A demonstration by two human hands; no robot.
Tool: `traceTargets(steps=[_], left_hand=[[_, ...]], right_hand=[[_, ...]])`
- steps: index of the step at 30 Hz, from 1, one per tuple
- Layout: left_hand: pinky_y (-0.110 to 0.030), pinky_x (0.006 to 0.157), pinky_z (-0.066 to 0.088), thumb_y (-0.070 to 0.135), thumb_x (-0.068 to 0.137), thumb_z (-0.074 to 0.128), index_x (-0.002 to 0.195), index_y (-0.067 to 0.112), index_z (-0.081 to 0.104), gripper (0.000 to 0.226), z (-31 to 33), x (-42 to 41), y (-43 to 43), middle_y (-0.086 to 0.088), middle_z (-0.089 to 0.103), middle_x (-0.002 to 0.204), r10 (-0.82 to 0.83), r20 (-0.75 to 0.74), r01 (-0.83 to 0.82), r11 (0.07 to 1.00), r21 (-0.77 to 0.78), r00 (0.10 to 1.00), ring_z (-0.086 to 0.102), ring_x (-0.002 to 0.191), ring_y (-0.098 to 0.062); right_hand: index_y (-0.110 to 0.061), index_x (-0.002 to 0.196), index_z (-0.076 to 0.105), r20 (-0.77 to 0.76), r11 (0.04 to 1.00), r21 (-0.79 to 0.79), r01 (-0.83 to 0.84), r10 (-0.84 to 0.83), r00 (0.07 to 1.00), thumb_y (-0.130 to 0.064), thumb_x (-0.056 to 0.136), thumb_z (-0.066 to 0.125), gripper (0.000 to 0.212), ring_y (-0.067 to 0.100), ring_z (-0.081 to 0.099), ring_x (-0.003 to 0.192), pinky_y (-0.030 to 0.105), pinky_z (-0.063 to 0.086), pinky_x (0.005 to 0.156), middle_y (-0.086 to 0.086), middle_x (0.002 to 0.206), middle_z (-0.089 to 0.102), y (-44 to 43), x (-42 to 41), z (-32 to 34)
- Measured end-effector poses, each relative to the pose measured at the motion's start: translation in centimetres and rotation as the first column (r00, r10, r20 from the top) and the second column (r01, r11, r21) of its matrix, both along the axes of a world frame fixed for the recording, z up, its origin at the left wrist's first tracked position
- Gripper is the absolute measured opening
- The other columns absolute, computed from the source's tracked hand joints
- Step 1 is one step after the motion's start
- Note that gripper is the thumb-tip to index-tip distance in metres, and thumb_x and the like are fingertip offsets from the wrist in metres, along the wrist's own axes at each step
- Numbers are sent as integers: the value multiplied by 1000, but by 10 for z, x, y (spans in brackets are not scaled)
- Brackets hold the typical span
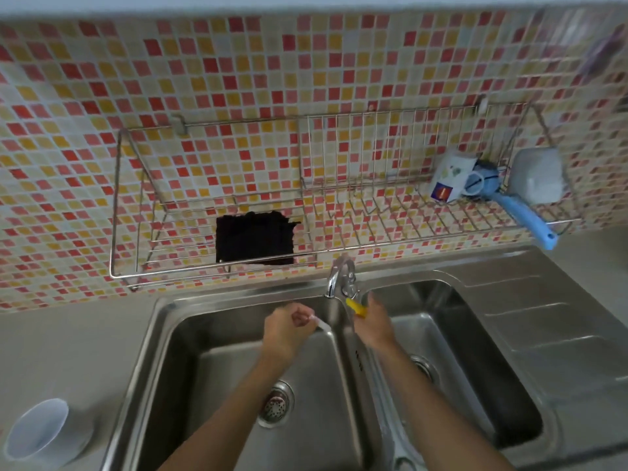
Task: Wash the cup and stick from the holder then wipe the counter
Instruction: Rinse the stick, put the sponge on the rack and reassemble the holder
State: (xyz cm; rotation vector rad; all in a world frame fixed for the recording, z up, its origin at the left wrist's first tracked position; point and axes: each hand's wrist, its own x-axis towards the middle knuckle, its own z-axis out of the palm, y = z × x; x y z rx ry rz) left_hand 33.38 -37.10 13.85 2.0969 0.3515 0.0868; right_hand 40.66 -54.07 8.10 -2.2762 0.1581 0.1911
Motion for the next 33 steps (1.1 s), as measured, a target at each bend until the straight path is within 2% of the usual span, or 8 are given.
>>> traceTargets(steps=[4,10,15,19,22,24,28,33], left_hand=[[-4,66,44,8,77,78,86,11,75,9,-6,20,-15,2,70,76,-4,-24,5,1000,31,1000,63,70,-6],[-31,85,56,17,76,81,75,32,71,18,-12,34,-22,8,74,78,-34,-55,40,994,99,998,70,78,-7],[-36,90,54,26,76,81,80,29,73,9,-18,41,-32,8,76,83,-14,-57,19,995,93,998,71,85,-10],[-28,87,53,26,77,80,89,25,75,13,-14,43,-34,8,75,81,-12,-43,17,993,113,999,70,84,-9],[-4,71,45,22,80,78,92,19,75,12,-10,41,-32,8,73,82,-16,-30,18,996,92,999,67,75,2],[4,62,39,18,82,77,92,16,75,10,-8,40,-30,8,71,81,-14,-20,15,997,70,1000,59,66,13],[2,59,41,7,80,77,94,9,76,13,-8,37,-29,3,71,81,-29,30,29,1000,2,999,60,59,16],[-7,65,49,5,78,79,92,12,78,16,-14,34,-21,0,75,81,-22,74,22,1000,0,997,61,62,15]], right_hand=[[-12,135,45,-5,995,75,-66,66,998,-7,86,61,52,34,59,111,28,41,84,13,121,61,8,20,-12],[-24,142,38,18,980,52,-192,192,981,-20,86,69,64,27,58,114,26,40,86,5,127,60,4,30,-23],[-26,146,32,16,961,-51,-270,271,962,-35,87,67,70,30,57,116,39,47,96,7,135,56,-2,32,-28],[-29,142,33,65,962,-85,-261,266,962,-30,88,64,63,35,58,113,45,50,93,8,133,57,-2,32,-35],[-31,140,35,93,957,-70,-281,287,954,-24,86,65,62,31,62,108,45,52,90,6,126,61,-2,35,-49],[-34,135,37,102,950,-59,-306,311,945,-27,85,66,58,29,64,102,46,54,87,3,120,63,-3,42,-65],[-32,137,37,87,952,12,-307,305,948,-24,87,63,57,25,63,103,43,53,88,2,122,62,-4,32,-41],[-27,143,39,102,979,125,-161,149,984,-16,93,59,56,20,62,101,27,44,78,-4,113,60,-24,16,-29]])
